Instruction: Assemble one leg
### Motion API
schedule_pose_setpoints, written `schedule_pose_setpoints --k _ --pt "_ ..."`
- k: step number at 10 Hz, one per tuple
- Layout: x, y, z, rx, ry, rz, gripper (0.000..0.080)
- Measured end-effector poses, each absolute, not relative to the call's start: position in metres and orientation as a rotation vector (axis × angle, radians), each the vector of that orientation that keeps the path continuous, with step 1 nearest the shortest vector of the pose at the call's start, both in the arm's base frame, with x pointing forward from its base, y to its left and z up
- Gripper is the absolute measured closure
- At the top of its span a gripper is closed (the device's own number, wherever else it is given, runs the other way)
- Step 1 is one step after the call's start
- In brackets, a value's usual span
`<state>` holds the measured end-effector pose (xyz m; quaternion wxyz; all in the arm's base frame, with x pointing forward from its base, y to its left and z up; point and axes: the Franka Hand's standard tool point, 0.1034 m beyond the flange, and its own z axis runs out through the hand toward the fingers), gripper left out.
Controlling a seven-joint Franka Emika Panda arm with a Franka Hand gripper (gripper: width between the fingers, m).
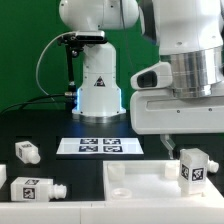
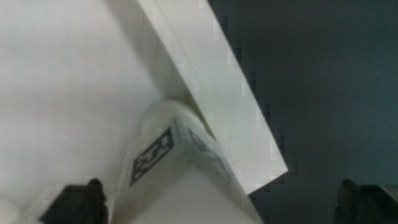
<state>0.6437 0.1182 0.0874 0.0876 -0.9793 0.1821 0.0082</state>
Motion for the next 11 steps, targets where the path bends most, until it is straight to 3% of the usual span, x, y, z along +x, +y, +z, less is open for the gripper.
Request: schedule_pose_setpoints --k 3,5,7,8,9,11 --pt "0.6462 0.1062 0.0813 -3.032 -0.228 -0.03 0.0151" --pt "0.6458 0.1067 0.0804 -3.034 -0.185 -0.026 0.0151" --pt "0.6456 0.107 0.0802 -3.037 -0.115 -0.021 0.0409" --pt "0.6456 0.1072 0.0801 -3.038 0.001 -0.015 0.0409" --pt "0.646 0.1071 0.0803 -3.035 0.146 -0.011 0.0514" --pt "0.6459 0.107 0.0804 -2.998 0.545 0.001 0.0514"
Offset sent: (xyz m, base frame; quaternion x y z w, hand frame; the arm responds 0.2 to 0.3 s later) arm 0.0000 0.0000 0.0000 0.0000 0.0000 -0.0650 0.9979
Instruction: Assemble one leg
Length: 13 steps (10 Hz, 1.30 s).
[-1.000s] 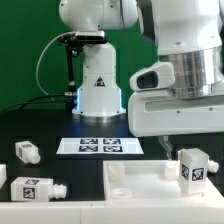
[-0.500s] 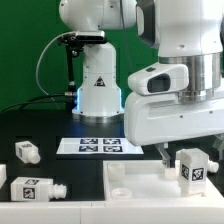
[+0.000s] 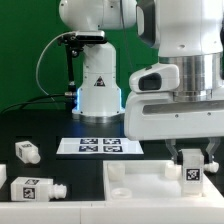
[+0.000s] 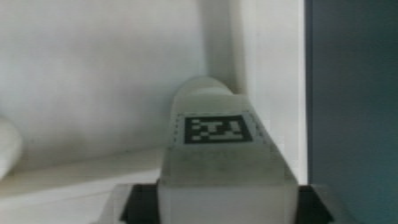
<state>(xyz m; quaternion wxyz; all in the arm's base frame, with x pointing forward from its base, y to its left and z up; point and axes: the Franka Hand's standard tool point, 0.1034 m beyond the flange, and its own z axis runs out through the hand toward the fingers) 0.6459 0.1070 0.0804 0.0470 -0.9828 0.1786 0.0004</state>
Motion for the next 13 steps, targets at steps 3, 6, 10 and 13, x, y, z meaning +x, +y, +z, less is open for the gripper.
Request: schedule_pose_setpoints --k 3,6,10,13 --pt "0.6438 0.1058 0.0784 -2.799 1.201 -0.013 0.0514" --pt "0.6432 0.1054 0.078 -2.576 1.621 0.014 0.0512" --pt "0.647 0.1054 0.0831 -2.891 0.981 -0.019 0.0251" --pt "0.6464 0.107 0.0819 -2.986 0.639 -0.031 0.0182"
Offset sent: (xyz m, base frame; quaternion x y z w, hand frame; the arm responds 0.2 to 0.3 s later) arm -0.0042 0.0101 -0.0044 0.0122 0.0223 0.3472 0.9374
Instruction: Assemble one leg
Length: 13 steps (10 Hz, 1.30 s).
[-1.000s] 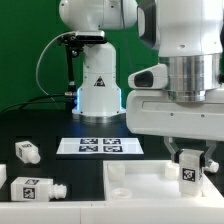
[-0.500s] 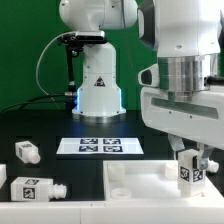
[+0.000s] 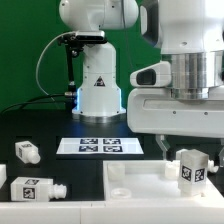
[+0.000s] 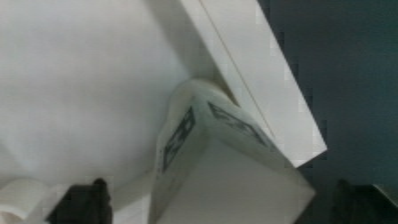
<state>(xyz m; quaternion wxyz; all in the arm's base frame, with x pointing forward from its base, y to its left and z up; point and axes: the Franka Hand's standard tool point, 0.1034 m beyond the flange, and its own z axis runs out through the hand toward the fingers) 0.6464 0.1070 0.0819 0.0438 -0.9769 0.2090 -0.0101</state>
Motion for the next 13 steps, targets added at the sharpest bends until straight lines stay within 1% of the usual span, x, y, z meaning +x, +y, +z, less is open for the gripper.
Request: schedule_pose_setpoints --k 1,2,3,5,6,7,8,9,10,13 --pt "0.646 0.107 0.082 -3.007 0.539 -0.035 0.0155" --pt "0.646 0.107 0.081 -3.036 0.376 -0.042 0.0151" --pt "0.645 0.108 0.079 -3.081 0.098 -0.052 0.0151" --pt "0.642 0.121 0.075 -3.082 -0.122 -0.079 0.015" --pt "0.642 0.119 0.075 -3.082 -0.112 -0.076 0.0198" --pt "0.642 0.119 0.075 -3.082 -0.112 -0.076 0.0198" --pt "0.642 0.119 0.075 -3.082 -0.108 -0.076 0.0373" --pt "0.642 0.119 0.075 -3.083 -0.004 -0.072 0.0373" --pt "0.642 0.115 0.074 -3.084 0.117 -0.065 0.0506" --pt "0.642 0.113 0.073 -3.035 0.549 -0.061 0.0509"
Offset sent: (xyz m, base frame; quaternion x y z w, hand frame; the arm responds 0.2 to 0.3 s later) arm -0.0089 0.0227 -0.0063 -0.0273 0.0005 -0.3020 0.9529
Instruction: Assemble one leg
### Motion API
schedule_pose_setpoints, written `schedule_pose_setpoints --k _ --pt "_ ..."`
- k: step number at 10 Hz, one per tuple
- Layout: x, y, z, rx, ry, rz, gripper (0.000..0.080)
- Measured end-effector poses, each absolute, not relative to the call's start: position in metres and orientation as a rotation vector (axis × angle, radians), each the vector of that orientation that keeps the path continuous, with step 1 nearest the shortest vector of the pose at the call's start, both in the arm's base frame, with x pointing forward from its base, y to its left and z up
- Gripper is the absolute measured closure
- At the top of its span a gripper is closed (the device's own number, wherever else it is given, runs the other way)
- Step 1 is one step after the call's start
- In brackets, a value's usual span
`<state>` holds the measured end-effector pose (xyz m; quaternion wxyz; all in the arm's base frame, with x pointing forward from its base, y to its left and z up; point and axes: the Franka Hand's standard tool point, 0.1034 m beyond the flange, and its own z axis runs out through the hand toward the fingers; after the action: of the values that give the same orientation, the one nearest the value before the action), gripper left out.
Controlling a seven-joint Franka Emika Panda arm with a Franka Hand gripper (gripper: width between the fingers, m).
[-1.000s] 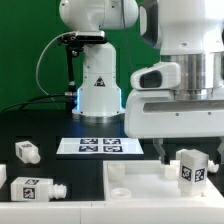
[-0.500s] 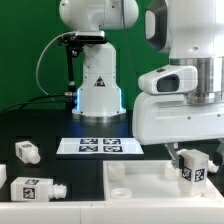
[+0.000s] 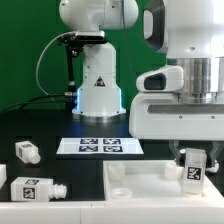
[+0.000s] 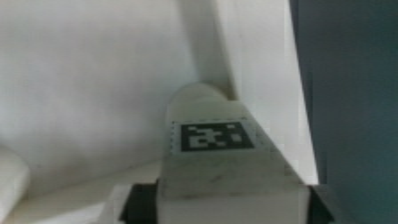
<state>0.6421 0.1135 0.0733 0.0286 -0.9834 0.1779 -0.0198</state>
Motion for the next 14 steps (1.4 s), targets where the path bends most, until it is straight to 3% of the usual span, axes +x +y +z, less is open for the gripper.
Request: schedule_pose_setpoints --k 6,8,9,10,11,12,14 --pt "0.6417 0.1162 0.0714 -2.452 1.777 0.036 0.0509" --pt "0.6417 0.116 0.0714 -2.487 1.727 0.032 0.0509" --pt "0.6415 0.116 0.0716 -2.53 1.672 0.028 0.0325" --pt "0.6406 0.1159 0.0729 -2.706 1.417 0.018 0.0211" --pt "0.6419 0.1152 0.0739 -2.841 1.122 0.003 0.0211" --pt "0.6412 0.1156 0.0743 -2.925 0.881 -0.001 0.016" --pt "0.6387 0.1198 0.0755 -2.967 0.726 -0.015 0.0153"
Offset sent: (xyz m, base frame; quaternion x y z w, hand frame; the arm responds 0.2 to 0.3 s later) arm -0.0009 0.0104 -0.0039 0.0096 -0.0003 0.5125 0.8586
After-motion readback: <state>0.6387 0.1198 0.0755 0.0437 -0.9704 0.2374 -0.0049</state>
